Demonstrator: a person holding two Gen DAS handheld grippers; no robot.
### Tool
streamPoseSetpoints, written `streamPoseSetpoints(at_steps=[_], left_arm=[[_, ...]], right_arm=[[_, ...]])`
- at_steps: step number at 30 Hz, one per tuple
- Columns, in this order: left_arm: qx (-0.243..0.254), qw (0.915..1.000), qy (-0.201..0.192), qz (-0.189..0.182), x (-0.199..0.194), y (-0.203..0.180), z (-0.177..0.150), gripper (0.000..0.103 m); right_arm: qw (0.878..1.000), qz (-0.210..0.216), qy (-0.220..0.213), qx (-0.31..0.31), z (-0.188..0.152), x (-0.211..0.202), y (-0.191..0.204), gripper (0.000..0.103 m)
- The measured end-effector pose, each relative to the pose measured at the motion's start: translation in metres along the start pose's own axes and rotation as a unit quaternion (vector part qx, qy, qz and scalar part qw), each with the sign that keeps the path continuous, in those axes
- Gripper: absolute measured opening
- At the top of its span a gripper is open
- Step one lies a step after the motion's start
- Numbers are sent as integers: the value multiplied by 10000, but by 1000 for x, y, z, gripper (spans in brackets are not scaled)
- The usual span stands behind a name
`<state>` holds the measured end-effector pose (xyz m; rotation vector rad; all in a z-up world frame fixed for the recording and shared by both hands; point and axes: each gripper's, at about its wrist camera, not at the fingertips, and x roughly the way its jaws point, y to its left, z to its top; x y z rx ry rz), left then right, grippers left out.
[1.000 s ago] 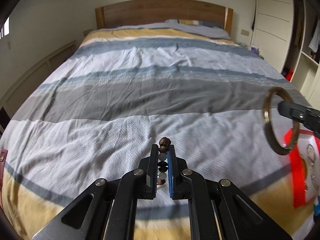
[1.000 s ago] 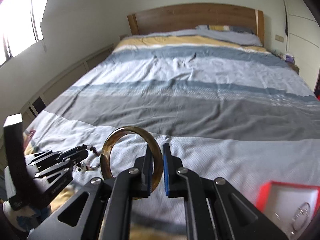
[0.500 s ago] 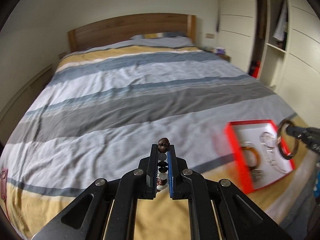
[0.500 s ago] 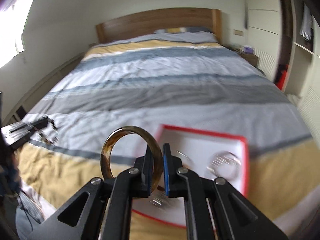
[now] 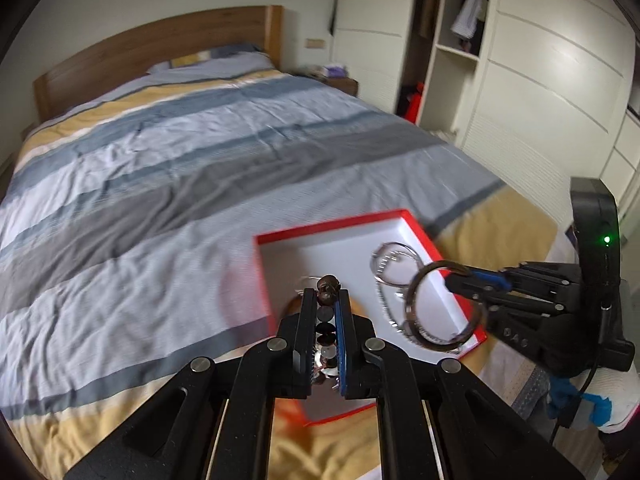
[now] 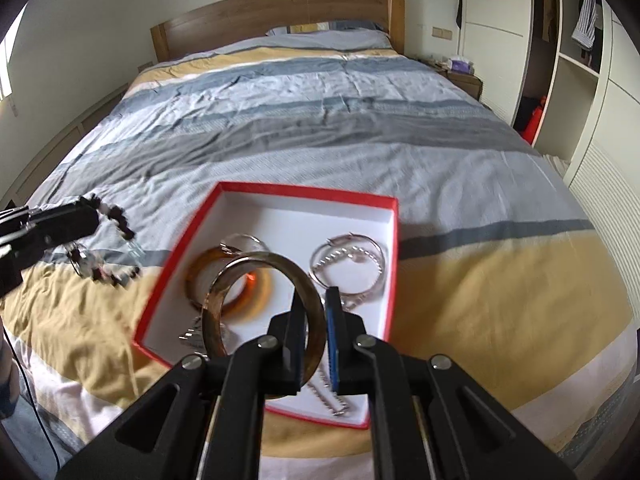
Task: Organize jewelry
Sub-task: 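Carry the bracelet and wooden bangle into the red box and open both tools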
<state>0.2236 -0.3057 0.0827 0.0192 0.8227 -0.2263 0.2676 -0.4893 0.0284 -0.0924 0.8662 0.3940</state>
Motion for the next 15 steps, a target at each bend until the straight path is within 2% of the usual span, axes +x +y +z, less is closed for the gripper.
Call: streamPoseSetpoints(at_steps=[5, 10, 15], left_arm=[[254, 9994, 230, 74, 46, -13, 17, 8], [279, 9983, 484, 187, 95, -1, 33, 8], [276, 9962, 756, 329, 135, 8, 33, 8]], right_arm=[[9998, 18, 163, -73, -2, 22, -8, 8], [9987, 24, 293, -406, -2, 42, 1, 8], [9976, -25, 416, -555, 3, 64, 3, 8]])
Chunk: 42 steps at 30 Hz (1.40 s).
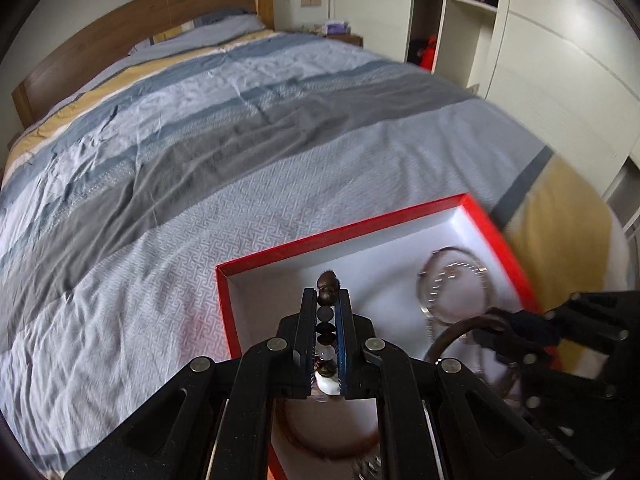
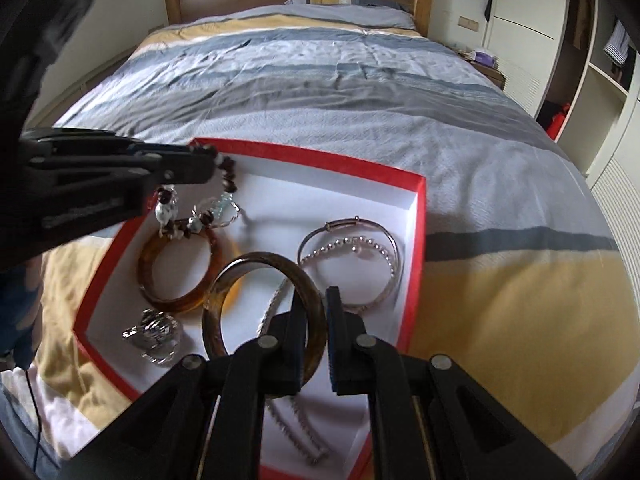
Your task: Organize jewelry
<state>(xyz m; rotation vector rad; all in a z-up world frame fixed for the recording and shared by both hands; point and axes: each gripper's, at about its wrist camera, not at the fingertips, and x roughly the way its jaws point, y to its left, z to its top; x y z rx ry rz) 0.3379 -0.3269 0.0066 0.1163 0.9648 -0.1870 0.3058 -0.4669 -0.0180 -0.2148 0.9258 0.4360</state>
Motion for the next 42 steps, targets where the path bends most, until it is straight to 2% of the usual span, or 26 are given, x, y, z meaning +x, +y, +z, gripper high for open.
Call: streamPoseSetpoints(at_steps=[4, 10, 12, 13, 15, 17, 23, 25, 29, 32, 37, 42], left_arm=[[-20, 9997, 178, 177, 21, 10, -3, 8], [-173, 9992, 304, 201, 32, 23, -9, 9], [-201, 9992, 306, 147, 30, 24, -9, 18], [-231, 9993, 288, 107, 27, 26, -9, 27], [-267, 9994, 235, -16, 19, 26, -9, 33], [-260, 9995, 167, 8, 10, 24, -8, 46], [-470, 9988, -151, -11, -42, 33, -15, 49], [-583, 9978, -302, 48, -65, 40, -21, 56], [-868, 9941, -586, 290, -117, 51, -46, 73], [-971, 9916, -668, 528, -151, 57, -72, 79], [-1244, 9847, -739, 969, -201, 71, -129, 90], [-1461, 9781, -733, 1288, -234, 78, -186, 99]], right_arm=[[10000, -32, 79, 26, 3, 11, -4, 8], [9999, -62, 107, 67, 5, 15, -6, 10], [9998, -115, 135, 64, 5, 15, -5, 10], [9998, -140, 157, 71, 5, 16, -5, 12], [9996, -152, 219, 112, 5, 14, -7, 23], [9995, -163, 240, 137, 4, 12, -7, 29], [9996, -139, 63, 254, 3, -18, -4, 29], [9994, -97, -60, 317, 4, -35, 0, 29], [9986, 18, -296, 435, 4, -67, 15, 31], [9980, 142, -417, 453, -2, -92, 38, 38], [9970, 369, -508, 445, -21, -121, 77, 44], [9964, 490, -574, 392, -43, -147, 118, 50]])
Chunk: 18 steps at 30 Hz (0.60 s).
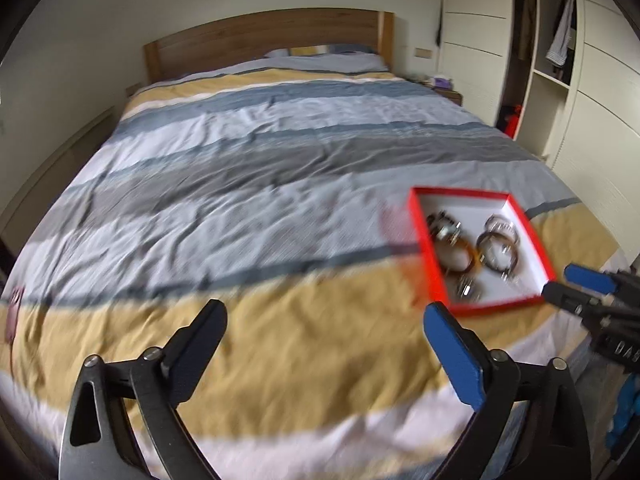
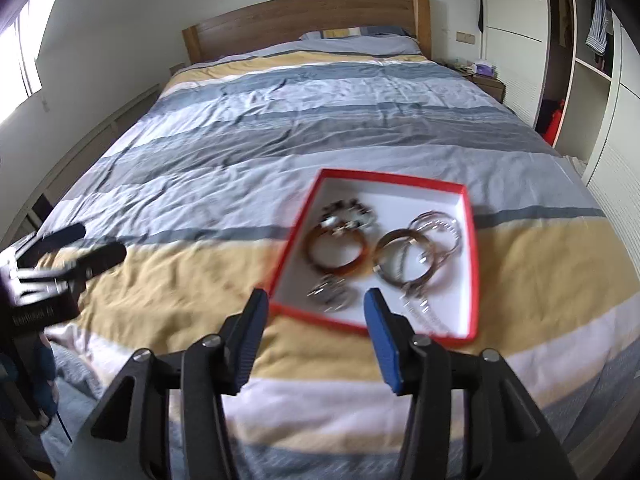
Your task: Organize jewelry
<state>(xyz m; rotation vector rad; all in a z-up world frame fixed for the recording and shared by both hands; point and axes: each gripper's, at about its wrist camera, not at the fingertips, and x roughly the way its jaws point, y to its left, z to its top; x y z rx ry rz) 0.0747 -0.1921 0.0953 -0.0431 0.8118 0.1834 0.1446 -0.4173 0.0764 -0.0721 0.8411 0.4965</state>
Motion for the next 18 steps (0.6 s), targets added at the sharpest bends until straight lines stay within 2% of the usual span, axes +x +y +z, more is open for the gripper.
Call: streamPoseSetpoints(at_steps=[7, 12, 18], left_arm=[[-301, 9990, -107, 325, -42, 29, -55, 101], [-627, 9964, -231, 514, -62, 40, -75, 101], [-812, 9947, -243, 590, -72, 46, -95, 101]], right_arm=[[9997, -44, -161, -202, -27, -25, 43, 57], [9991, -170, -312, -244, -45, -36, 59, 66], [9978, -333, -457, -359, -56, -46, 70, 69]])
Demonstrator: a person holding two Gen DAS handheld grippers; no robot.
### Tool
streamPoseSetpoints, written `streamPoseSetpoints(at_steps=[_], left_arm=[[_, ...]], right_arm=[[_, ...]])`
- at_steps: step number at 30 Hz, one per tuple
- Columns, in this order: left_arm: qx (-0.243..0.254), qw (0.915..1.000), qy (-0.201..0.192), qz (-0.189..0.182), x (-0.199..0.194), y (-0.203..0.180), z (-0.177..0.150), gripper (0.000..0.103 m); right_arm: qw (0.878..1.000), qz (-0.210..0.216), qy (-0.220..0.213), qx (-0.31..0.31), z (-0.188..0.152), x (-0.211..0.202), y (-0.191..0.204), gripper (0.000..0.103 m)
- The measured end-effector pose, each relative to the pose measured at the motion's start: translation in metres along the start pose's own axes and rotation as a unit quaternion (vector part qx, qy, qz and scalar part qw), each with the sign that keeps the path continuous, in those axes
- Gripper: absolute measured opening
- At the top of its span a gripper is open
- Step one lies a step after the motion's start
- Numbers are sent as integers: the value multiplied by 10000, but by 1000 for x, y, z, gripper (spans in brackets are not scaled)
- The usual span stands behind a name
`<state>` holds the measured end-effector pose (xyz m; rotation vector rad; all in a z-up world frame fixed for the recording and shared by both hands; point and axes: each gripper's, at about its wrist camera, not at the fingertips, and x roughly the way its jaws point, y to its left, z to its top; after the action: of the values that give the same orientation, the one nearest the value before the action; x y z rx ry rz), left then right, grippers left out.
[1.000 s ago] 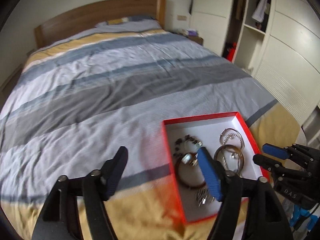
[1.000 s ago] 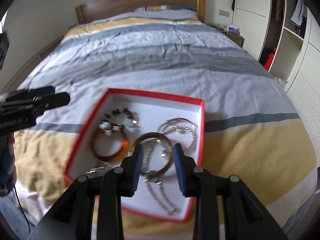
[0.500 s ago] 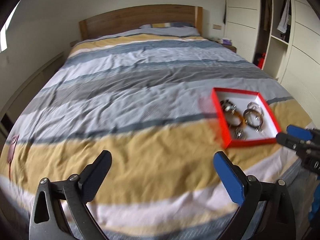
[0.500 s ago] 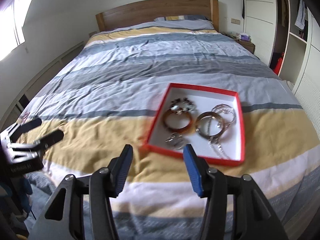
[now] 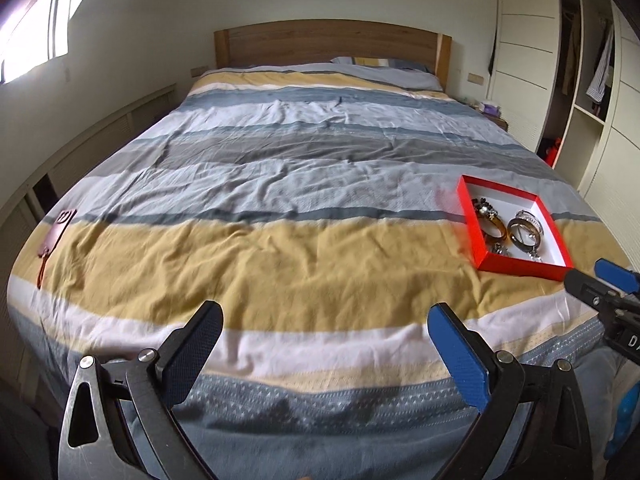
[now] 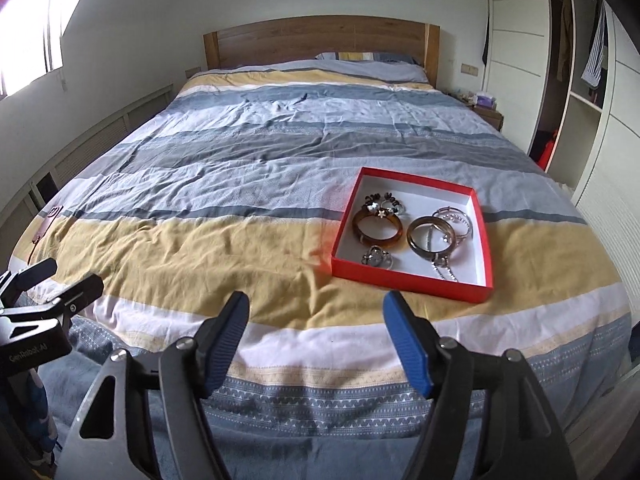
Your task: Organize jewelry
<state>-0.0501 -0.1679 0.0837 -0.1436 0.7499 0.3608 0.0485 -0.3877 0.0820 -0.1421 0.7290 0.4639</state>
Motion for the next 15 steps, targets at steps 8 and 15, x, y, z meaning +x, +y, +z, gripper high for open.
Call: streamPoseSetpoints(at_steps=[8, 15], left_arm=[[-96, 9999, -56, 110, -7, 3, -11, 102], [39, 9992, -149, 373, -7, -2, -14, 102]], right_arm=[[9999, -72, -106, -114, -5, -6, 9, 69], [9997, -221, -89, -16, -9, -5, 3, 69]])
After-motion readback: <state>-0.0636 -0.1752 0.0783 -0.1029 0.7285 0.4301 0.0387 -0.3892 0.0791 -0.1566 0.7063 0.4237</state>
